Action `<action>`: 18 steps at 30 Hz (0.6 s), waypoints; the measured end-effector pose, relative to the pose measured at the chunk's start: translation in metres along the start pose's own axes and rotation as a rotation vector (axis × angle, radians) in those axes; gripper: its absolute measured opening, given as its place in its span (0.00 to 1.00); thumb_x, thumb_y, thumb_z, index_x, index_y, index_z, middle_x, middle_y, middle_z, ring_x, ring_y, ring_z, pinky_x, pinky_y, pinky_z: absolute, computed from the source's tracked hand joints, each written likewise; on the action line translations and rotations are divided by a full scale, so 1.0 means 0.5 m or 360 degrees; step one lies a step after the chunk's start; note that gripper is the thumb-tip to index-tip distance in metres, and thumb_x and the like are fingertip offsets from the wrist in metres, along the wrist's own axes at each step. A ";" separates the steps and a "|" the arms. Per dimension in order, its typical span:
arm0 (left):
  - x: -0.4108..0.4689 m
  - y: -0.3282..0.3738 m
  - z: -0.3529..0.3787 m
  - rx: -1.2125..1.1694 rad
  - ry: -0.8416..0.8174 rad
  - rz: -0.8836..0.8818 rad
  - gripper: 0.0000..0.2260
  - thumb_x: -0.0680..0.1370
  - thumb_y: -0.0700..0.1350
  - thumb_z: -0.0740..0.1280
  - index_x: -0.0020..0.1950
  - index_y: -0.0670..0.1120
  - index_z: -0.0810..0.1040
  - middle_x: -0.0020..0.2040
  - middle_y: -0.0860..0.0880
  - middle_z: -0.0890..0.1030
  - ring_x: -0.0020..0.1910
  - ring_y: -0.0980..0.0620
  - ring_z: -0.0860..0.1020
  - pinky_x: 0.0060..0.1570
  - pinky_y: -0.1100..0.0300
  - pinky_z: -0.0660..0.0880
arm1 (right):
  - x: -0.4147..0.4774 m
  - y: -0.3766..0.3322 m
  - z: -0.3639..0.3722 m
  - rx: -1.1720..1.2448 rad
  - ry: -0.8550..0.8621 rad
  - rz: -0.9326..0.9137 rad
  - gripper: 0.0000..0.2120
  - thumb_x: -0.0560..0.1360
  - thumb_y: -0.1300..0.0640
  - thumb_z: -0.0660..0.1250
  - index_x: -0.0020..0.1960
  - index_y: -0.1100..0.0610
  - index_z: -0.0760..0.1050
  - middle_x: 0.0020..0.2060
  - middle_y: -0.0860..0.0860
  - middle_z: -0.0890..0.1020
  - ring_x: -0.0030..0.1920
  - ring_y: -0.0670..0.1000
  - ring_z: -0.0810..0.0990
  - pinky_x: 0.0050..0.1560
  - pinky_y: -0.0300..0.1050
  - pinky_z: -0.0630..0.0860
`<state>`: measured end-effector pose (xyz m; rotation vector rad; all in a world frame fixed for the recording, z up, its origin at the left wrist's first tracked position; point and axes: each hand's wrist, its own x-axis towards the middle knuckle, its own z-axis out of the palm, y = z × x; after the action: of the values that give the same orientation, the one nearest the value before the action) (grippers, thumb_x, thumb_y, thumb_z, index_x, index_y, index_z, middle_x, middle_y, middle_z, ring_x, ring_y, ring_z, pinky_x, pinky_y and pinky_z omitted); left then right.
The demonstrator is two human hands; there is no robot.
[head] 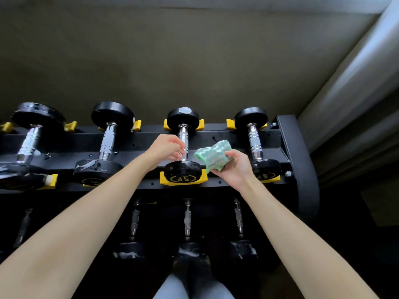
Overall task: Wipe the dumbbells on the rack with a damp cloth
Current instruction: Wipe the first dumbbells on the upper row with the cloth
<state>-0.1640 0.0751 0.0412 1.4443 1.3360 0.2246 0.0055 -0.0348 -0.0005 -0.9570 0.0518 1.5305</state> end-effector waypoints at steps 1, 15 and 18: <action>-0.007 0.008 0.000 -0.0002 -0.0128 0.0043 0.08 0.75 0.34 0.61 0.44 0.42 0.79 0.42 0.43 0.81 0.37 0.51 0.79 0.39 0.64 0.80 | 0.001 0.004 0.005 0.0004 -0.0046 -0.0005 0.14 0.76 0.65 0.54 0.59 0.59 0.71 0.54 0.60 0.77 0.53 0.59 0.77 0.52 0.56 0.75; -0.010 0.049 0.014 -0.0268 -0.0087 0.0273 0.05 0.79 0.38 0.60 0.43 0.43 0.72 0.42 0.45 0.78 0.34 0.51 0.79 0.35 0.62 0.80 | 0.009 0.002 0.040 -0.0318 0.0030 -0.0239 0.19 0.77 0.69 0.60 0.64 0.56 0.62 0.51 0.54 0.76 0.51 0.55 0.78 0.52 0.54 0.77; -0.007 0.057 0.023 -0.0198 -0.0002 0.0476 0.07 0.79 0.37 0.59 0.41 0.43 0.70 0.42 0.46 0.75 0.29 0.53 0.78 0.31 0.61 0.78 | 0.015 0.001 0.047 -0.0544 0.0151 -0.0300 0.19 0.76 0.69 0.62 0.61 0.55 0.61 0.54 0.56 0.75 0.52 0.56 0.78 0.53 0.54 0.77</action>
<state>-0.1402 0.0729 0.0608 1.5328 1.0811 0.4931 -0.0067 -0.0161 0.0103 -1.2677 -0.2337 1.3419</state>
